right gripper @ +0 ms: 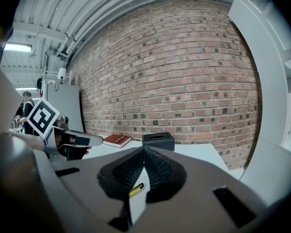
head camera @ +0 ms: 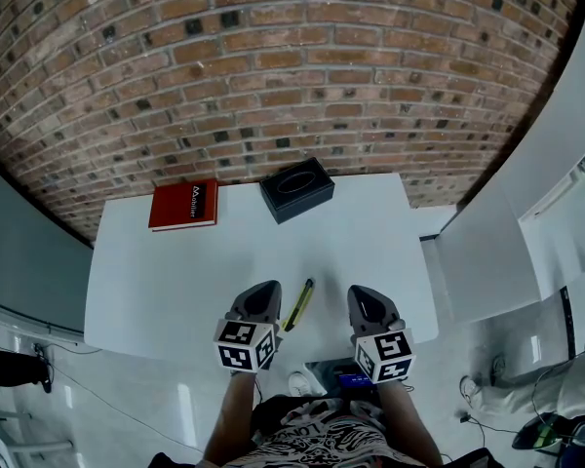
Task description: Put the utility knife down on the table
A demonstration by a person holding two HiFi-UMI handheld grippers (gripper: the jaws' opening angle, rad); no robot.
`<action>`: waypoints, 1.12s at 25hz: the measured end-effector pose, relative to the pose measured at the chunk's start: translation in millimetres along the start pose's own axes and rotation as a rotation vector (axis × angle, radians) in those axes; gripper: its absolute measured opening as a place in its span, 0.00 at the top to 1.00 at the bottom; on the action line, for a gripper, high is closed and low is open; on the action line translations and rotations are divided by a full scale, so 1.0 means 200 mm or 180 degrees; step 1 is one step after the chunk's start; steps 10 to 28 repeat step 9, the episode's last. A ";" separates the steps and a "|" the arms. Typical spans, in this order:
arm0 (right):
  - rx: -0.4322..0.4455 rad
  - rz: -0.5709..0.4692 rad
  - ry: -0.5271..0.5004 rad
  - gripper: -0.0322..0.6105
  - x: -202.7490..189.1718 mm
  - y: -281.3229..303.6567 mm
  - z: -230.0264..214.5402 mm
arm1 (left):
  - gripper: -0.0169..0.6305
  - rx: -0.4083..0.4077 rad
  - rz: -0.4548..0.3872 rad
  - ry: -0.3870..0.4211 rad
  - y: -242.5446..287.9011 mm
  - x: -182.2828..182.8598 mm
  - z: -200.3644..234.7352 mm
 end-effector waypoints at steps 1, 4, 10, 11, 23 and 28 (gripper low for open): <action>0.0000 -0.0002 0.0010 0.95 0.00 0.00 0.00 | 0.95 0.0001 0.0003 0.0005 0.00 0.00 0.00; -0.0003 -0.0006 0.0021 0.95 -0.01 0.00 0.00 | 0.95 0.0003 0.0004 0.0026 0.00 0.00 0.00; 0.0015 -0.0020 0.0017 0.95 -0.02 0.00 0.00 | 0.95 0.0019 -0.0008 0.0026 0.00 -0.01 0.00; 0.0015 -0.0020 0.0017 0.95 -0.02 0.00 0.00 | 0.95 0.0019 -0.0008 0.0026 0.00 -0.01 0.00; 0.0015 -0.0020 0.0017 0.95 -0.02 0.00 0.00 | 0.95 0.0019 -0.0008 0.0026 0.00 -0.01 0.00; 0.0015 -0.0020 0.0017 0.95 -0.02 0.00 0.00 | 0.95 0.0019 -0.0008 0.0026 0.00 -0.01 0.00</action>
Point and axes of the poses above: the fingertips, and each gripper's own axes: y forward along the fingers, z to its left, x out of its top, the point moved 4 cm from there along -y, backward along the fingers, and after that the axes turned 1 degree about -x, right-handed, at the moved point
